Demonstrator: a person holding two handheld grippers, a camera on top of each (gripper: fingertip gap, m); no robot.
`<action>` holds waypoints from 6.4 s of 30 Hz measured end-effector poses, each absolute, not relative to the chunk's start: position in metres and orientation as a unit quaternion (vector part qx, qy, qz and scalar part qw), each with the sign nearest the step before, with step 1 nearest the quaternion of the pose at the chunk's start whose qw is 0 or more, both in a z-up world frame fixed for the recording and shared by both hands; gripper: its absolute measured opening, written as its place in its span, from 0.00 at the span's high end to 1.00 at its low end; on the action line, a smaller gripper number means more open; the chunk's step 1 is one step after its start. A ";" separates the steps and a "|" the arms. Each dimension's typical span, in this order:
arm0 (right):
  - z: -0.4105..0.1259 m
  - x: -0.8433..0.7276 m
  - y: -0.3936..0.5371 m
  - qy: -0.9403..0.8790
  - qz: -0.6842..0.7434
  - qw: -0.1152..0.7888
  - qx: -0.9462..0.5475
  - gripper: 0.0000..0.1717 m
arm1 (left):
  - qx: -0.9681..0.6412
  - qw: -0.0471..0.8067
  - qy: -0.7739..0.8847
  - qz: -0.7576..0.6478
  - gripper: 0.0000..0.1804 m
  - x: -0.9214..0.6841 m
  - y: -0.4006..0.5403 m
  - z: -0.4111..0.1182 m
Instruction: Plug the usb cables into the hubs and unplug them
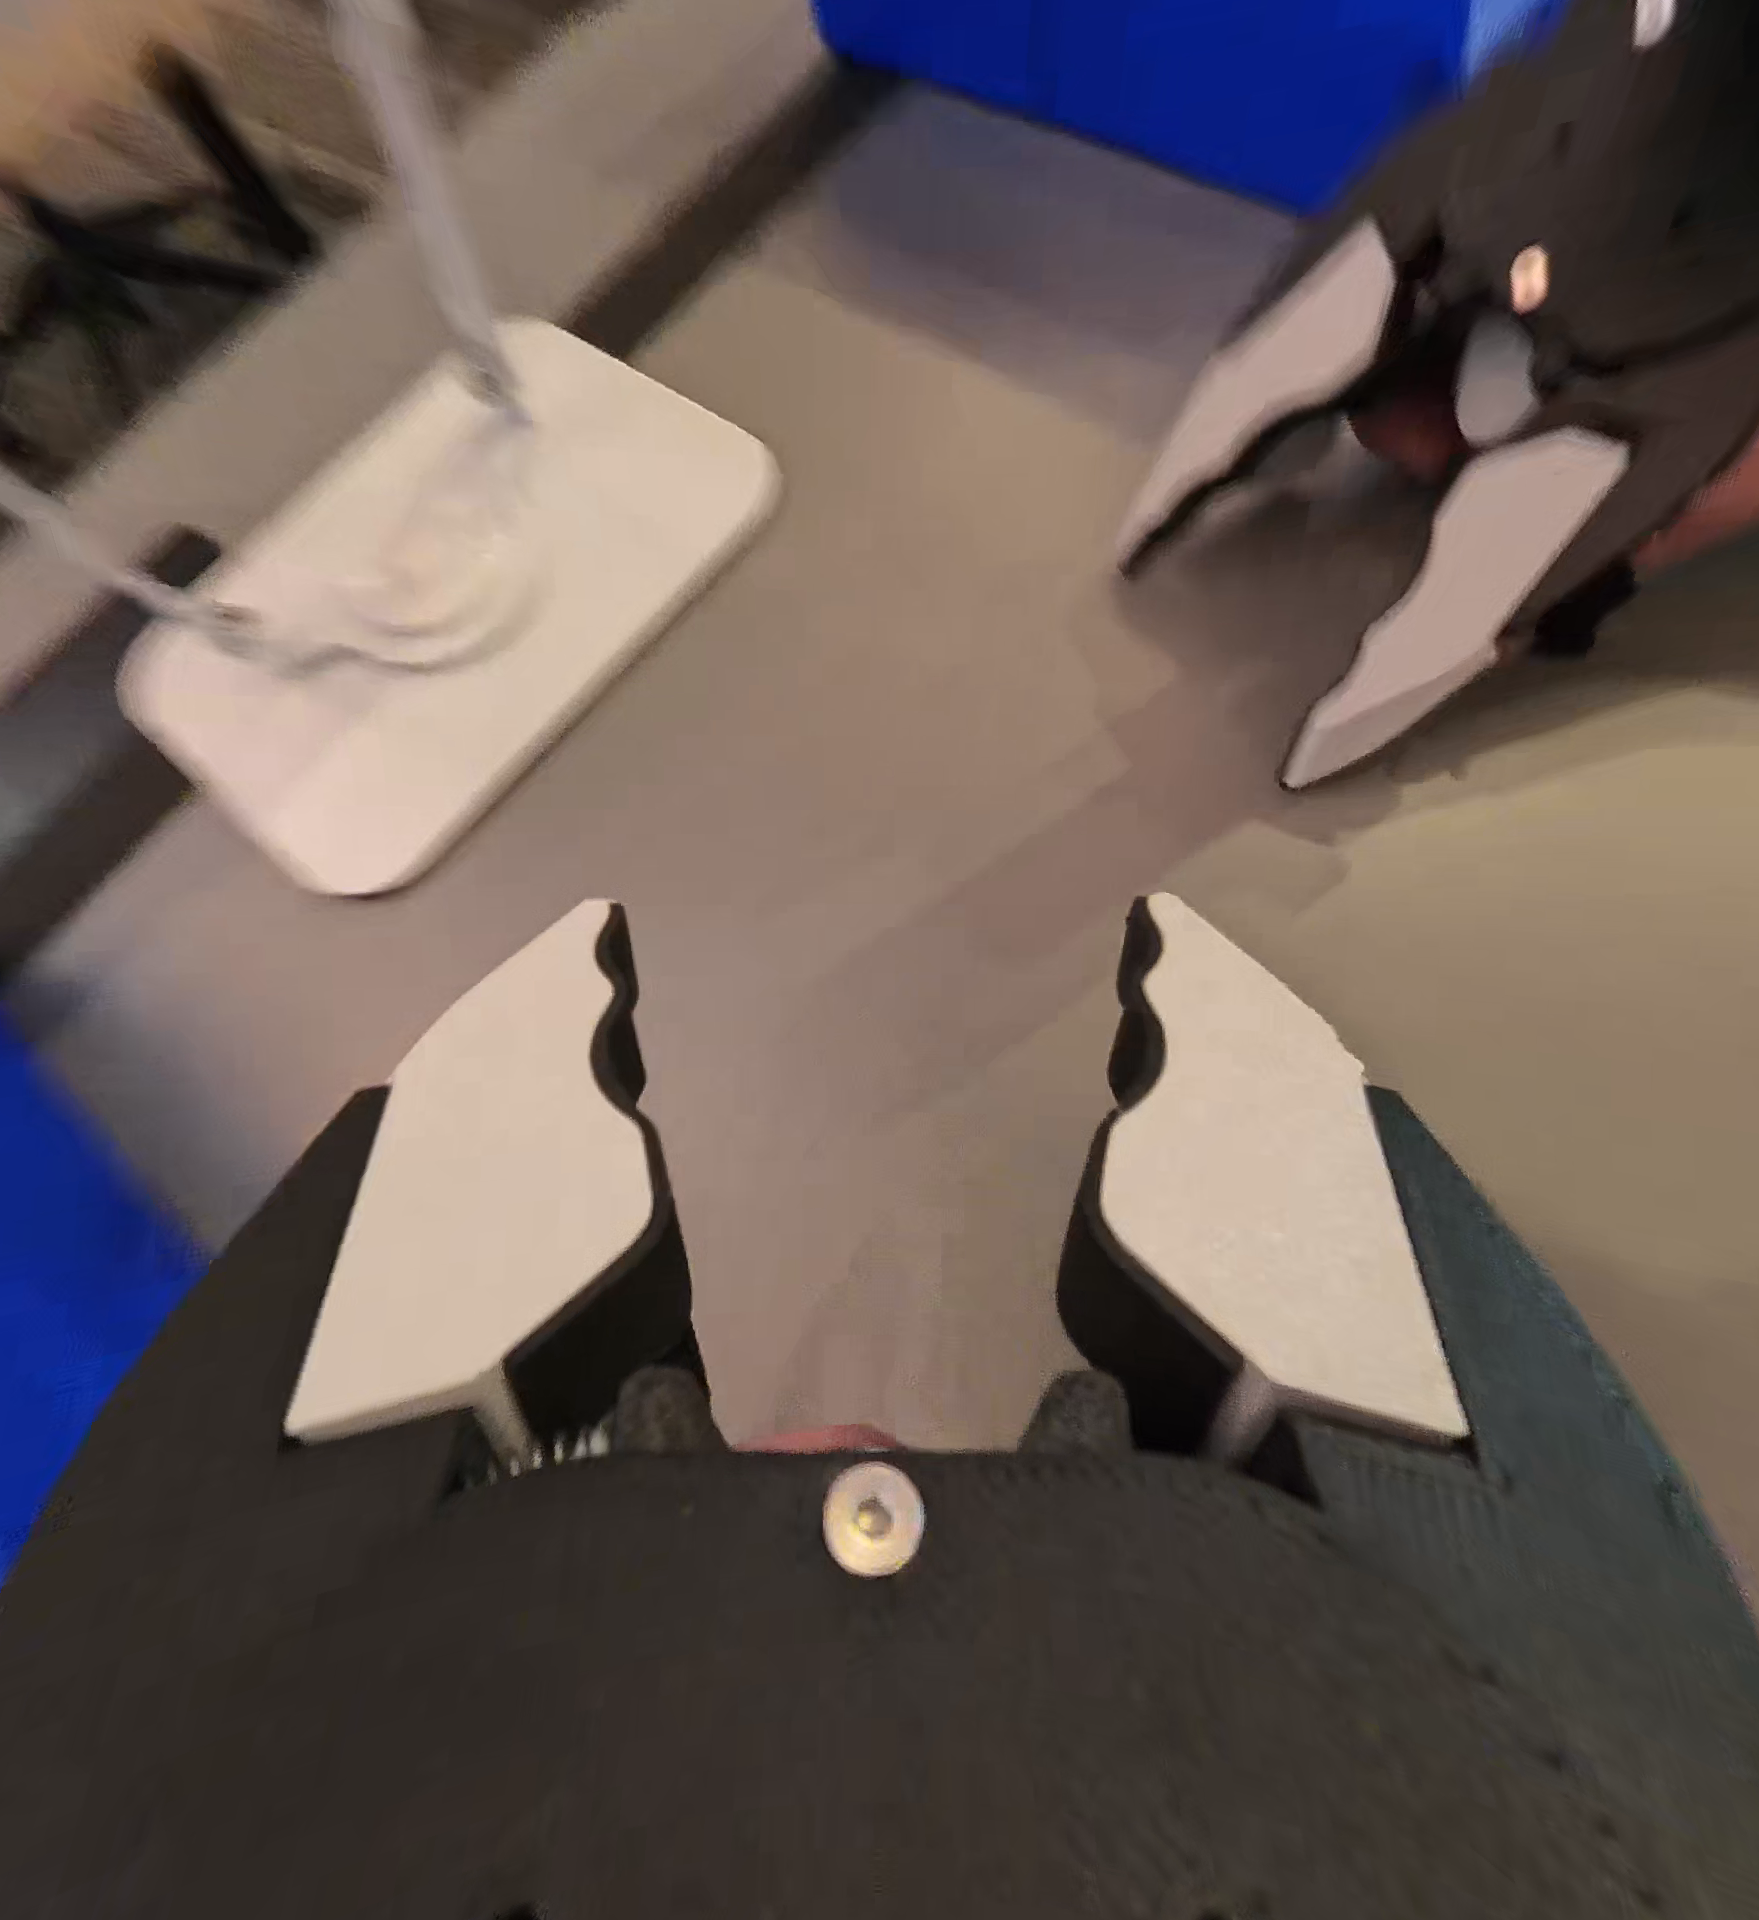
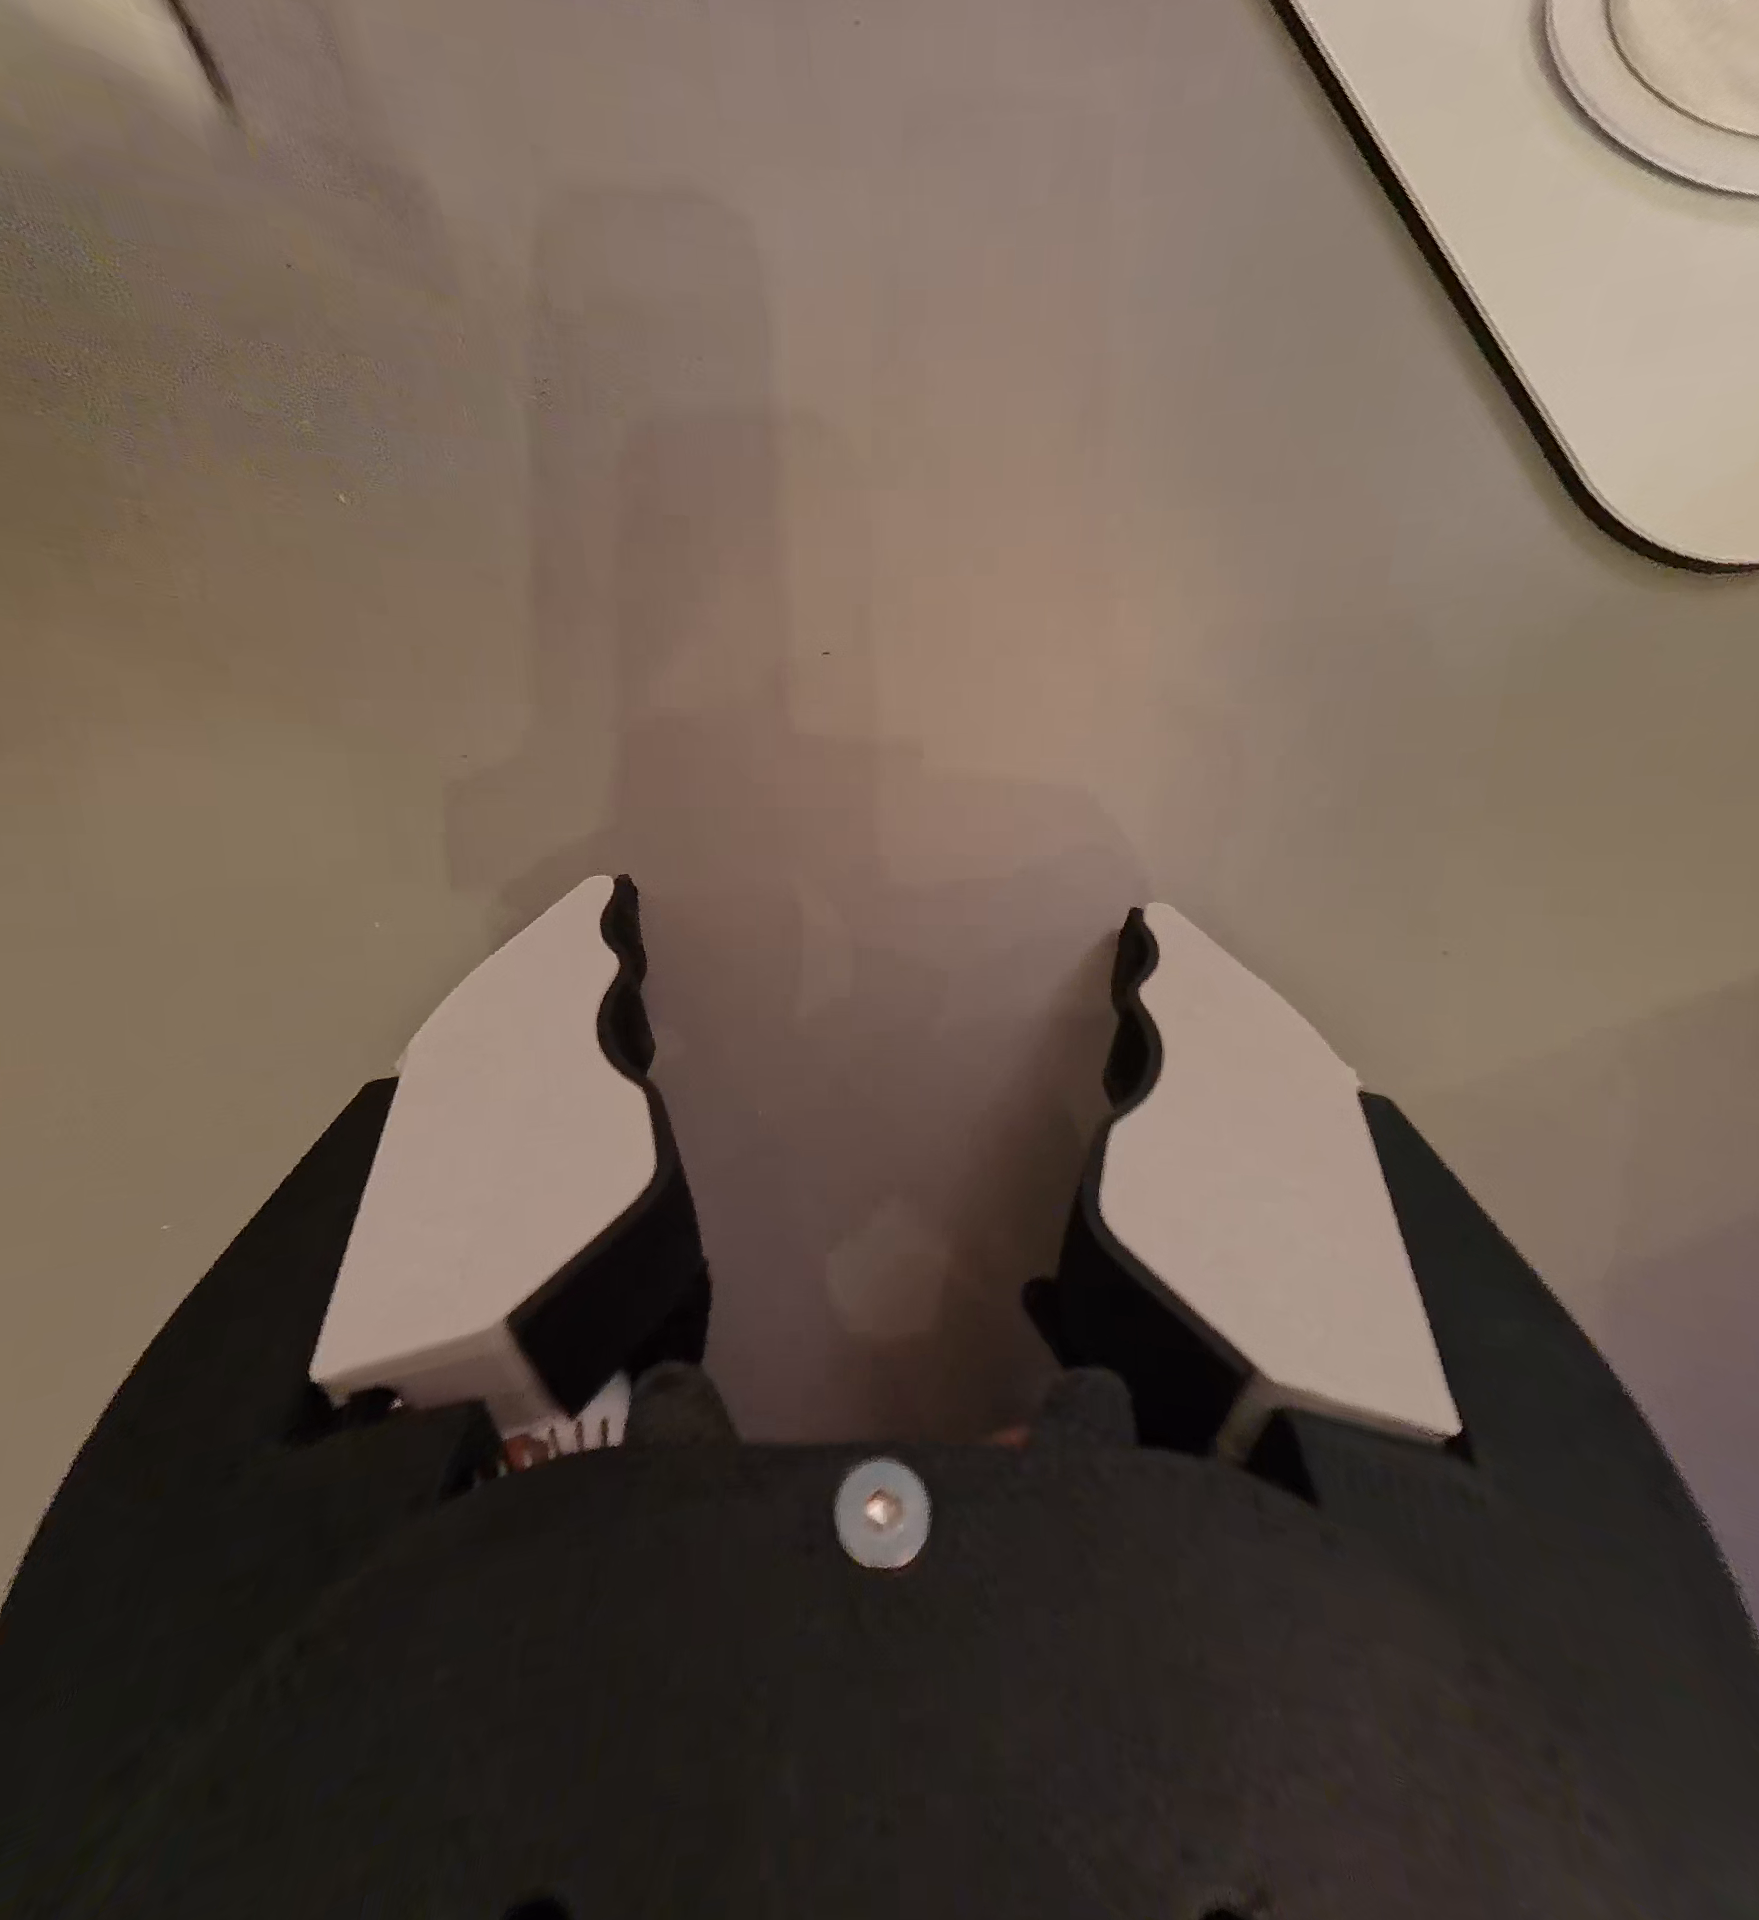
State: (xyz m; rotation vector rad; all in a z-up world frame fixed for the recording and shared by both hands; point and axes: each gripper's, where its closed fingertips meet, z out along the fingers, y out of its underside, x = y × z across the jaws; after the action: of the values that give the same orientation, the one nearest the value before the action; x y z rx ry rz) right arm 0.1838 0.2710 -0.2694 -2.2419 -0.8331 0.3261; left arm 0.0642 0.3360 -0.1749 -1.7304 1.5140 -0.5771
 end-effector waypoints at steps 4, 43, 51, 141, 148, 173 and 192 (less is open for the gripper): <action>-0.270 0.184 0.270 -0.324 0.131 0.354 -0.868 0.52 | -0.693 0.515 0.480 -0.156 0.57 -0.004 0.412 -0.072; -0.270 0.184 0.271 -0.326 0.132 0.354 -0.867 0.53 | -0.894 0.238 0.375 -0.063 0.69 -0.107 0.629 -0.107; -0.270 0.185 0.271 -0.327 0.132 0.354 -0.866 0.53 | -0.819 0.341 0.447 -0.116 0.69 -0.072 0.564 -0.019; -0.269 0.210 0.274 -0.300 0.122 0.358 -0.876 0.54 | -0.690 0.156 0.674 0.213 1.00 -0.208 0.537 -0.180; -0.269 0.210 0.274 -0.300 0.122 0.358 -0.876 0.54 | -0.774 0.095 0.619 0.101 0.78 -0.188 0.523 -0.221; -0.269 0.210 0.274 -0.301 0.124 0.357 -0.875 0.54 | -0.852 0.179 0.486 -0.077 0.98 -0.177 0.491 -0.121; -0.269 0.210 0.274 -0.301 0.123 0.358 -0.875 0.54 | -0.666 0.107 0.670 -0.311 0.98 0.073 0.177 -0.228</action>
State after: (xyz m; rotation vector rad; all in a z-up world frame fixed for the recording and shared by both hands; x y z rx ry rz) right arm 0.2098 0.2740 -0.2691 -2.2588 -0.7777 0.3176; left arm 0.0734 0.1772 -0.2276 -1.9608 1.9718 -0.9156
